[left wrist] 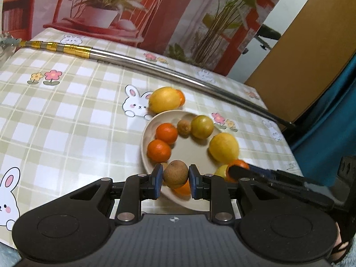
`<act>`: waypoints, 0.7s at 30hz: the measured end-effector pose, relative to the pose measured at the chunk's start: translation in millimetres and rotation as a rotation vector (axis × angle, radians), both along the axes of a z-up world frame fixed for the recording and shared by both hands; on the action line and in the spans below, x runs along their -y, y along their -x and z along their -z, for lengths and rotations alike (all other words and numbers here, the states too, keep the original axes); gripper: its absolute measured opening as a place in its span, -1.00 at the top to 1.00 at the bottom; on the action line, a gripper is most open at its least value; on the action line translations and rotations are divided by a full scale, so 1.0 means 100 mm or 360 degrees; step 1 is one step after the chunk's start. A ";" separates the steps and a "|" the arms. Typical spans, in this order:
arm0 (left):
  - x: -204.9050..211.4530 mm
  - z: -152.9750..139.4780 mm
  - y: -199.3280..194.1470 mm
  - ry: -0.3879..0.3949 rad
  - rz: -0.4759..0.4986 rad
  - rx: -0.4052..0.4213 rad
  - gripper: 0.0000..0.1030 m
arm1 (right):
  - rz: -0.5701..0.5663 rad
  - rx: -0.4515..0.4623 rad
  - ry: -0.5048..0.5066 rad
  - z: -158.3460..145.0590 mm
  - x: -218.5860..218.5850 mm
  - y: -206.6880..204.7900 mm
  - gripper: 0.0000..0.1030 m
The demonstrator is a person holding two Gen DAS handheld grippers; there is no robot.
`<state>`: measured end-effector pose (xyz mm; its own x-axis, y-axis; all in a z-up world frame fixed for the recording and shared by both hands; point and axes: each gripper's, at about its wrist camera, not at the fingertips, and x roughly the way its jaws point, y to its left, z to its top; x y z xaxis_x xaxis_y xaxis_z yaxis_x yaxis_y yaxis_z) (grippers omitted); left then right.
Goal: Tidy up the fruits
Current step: 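Carry both fruits over the plate and open the left tool to drop the brown fruit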
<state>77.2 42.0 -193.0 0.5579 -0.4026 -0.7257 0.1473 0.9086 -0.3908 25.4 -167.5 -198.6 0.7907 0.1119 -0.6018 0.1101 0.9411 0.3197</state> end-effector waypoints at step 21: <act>0.28 0.30 -0.16 -0.0187 0.0184 -0.0066 0.49 | -0.0077 -0.0063 -0.0015 0.20 -0.12 -0.03 0.50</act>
<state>92.8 14.3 -223.2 0.4814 -0.3733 -0.7930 0.2396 0.9264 -0.2907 28.8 -156.0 -218.8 0.7601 0.1551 -0.6311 0.0774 0.9426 0.3248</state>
